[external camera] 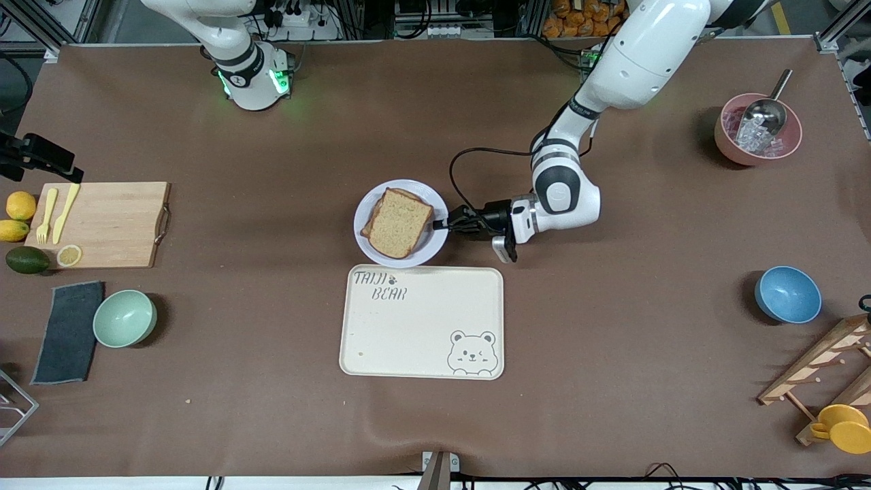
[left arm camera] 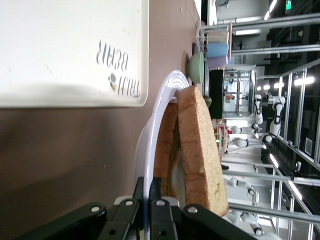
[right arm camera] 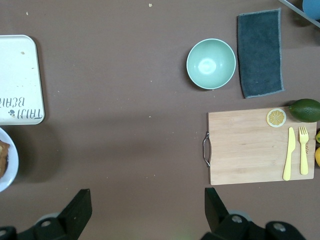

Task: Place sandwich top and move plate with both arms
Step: 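Slide the plate with the left gripper onto the white bear tray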

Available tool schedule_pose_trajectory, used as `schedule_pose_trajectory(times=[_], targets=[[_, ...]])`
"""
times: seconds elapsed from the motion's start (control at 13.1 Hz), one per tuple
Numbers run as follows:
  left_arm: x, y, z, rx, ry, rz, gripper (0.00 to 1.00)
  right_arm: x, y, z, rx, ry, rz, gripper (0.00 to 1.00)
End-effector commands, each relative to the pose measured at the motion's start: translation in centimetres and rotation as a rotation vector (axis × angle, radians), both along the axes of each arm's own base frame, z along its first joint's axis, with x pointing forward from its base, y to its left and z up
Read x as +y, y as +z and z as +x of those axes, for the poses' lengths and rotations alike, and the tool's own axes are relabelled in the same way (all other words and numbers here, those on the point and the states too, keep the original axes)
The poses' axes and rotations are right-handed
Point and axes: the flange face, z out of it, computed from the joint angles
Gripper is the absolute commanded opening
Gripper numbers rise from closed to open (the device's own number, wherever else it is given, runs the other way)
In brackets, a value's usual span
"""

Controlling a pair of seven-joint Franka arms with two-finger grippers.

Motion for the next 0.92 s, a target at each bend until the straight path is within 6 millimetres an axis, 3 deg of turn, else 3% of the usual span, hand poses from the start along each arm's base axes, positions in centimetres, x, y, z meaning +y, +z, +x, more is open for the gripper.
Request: schedule_pose_trajectory(times=[0.0, 0.53, 0.84], targets=[[2.1, 1.3, 1.6, 0.010, 0.070, -0.020, 0.00, 0.0, 0.3, 0.1, -0.005, 0.007, -0.007, 1.00], [7.4, 2.3, 10.8, 0.014, 0.150, -0.024, 0.00, 0.1, 0.3, 0.1, -0.005, 0.009, -0.007, 1.00], [9.2, -0.1, 15.2, -0.001, 0.185, -0.035, 0.00, 0.1, 0.3, 0.1, -0.005, 0.009, -0.007, 1.00]])
